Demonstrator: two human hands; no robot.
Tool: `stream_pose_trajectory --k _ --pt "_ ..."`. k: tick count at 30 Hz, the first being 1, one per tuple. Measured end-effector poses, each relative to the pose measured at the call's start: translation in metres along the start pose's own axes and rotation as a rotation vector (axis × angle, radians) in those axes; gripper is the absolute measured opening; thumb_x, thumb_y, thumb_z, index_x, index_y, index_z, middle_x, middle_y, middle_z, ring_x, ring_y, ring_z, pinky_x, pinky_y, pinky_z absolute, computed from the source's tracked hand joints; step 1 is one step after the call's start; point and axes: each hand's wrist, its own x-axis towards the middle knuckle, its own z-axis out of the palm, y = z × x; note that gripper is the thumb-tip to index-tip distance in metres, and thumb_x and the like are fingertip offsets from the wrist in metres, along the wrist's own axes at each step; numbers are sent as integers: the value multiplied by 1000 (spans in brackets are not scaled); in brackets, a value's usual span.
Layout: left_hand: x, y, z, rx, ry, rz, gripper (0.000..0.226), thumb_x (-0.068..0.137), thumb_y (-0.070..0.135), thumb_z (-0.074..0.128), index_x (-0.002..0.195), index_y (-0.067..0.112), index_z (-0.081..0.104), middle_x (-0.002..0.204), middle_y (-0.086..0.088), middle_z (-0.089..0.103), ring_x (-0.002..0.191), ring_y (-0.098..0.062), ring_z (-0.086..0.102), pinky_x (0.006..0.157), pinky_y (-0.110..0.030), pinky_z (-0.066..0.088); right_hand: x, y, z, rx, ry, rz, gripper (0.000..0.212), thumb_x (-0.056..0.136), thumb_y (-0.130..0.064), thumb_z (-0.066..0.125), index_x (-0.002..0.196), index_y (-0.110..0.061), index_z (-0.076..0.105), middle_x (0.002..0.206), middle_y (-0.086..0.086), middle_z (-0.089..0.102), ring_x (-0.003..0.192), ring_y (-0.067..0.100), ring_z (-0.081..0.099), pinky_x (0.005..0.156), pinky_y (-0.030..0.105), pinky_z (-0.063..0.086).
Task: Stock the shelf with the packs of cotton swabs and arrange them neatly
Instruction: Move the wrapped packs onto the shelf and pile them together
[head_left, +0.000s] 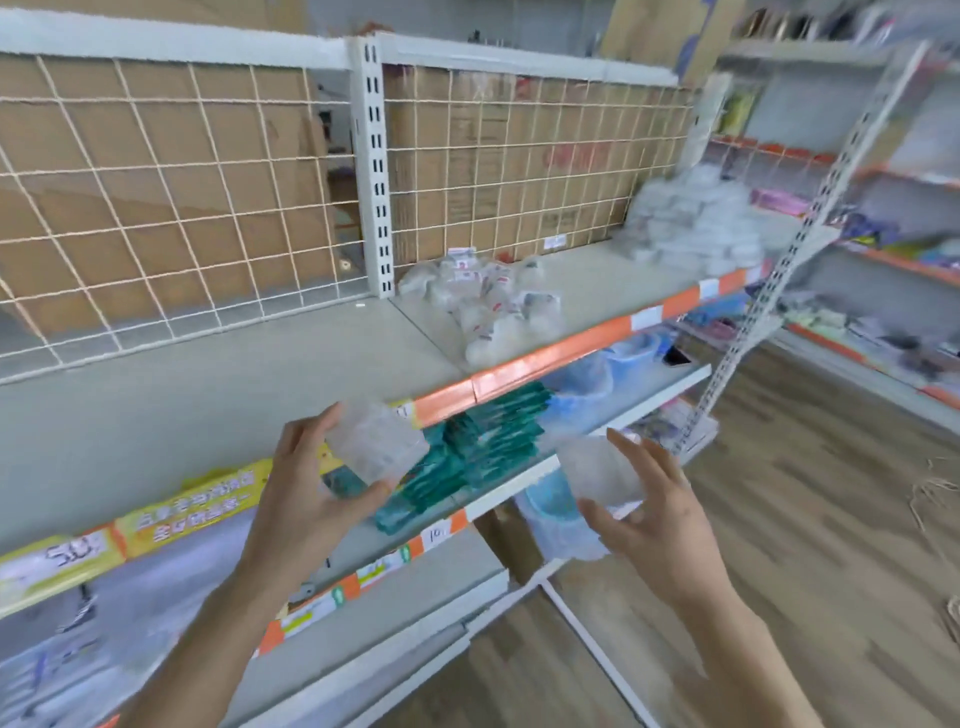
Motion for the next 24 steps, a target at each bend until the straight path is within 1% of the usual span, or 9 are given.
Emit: stream_pose_trajectory --k 2,5,8,10,12,16,18,21,24 --pt "8 10 18 -13 -47 37 92 53 58 65 132 14 48 116 1 44 108 -12 47 88 -8 31 -5 16 -14 16 56 34 77 61 -63 58 131 -31 51 127 -8 46 90 29 62 70 36 52" --pt "25 25 46 -7 -85 74 94 51 63 59 132 16 46 117 4 43 108 -12 46 91 -22 34 -9 37 -29 -9 157 83 78 60 -61 57 129 -25 53 124 -7 48 100 24 57 73 35 51" --pt "46 40 75 -7 -116 125 95 52 61 62 134 17 44 117 3 42 106 -8 44 88 -17 32 -4 59 -45 -33 204 130 75 63 -60 62 130 -28 52 128 -6 48 113 13 49 78 27 42" --pt "64 48 96 -15 -135 144 90 56 50 70 135 18 43 117 4 42 108 -9 44 88 -16 33 9 77 -57 -36 221 161 68 69 -45 75 130 -28 52 130 -5 47 116 8 45 81 24 38" --pt "84 56 118 -32 -149 159 85 59 42 70 136 20 42 118 4 41 109 -8 43 90 -22 34 26 95 -69 -46 238 177 66 71 -31 79 130 -28 51 129 -7 45 113 1 41 83 22 35" --pt "131 78 165 -56 -154 210 83 63 35 81 136 22 42 117 4 41 105 -3 40 88 -18 32 73 131 -93 -81 273 198 66 71 -25 80 130 -27 51 125 -11 43 107 -8 37 77 7 32" --pt "154 92 188 -57 -153 245 82 67 27 84 136 19 41 119 5 40 107 -2 38 90 -18 30 102 146 -107 -82 293 194 66 71 -24 80 130 -26 51 125 -8 44 109 -4 39 76 1 29" --pt "187 109 218 -57 -168 285 88 60 53 71 136 20 41 122 8 39 107 1 36 91 -22 31 138 162 -125 -76 319 218 65 72 -22 80 130 -25 51 126 -8 44 118 9 43 82 16 31" --pt "218 125 252 -86 -191 266 94 54 60 62 136 22 41 122 10 40 108 1 38 92 -22 32 167 184 -140 -80 358 225 64 72 -23 80 130 -26 51 130 -4 46 122 12 43 86 23 32"
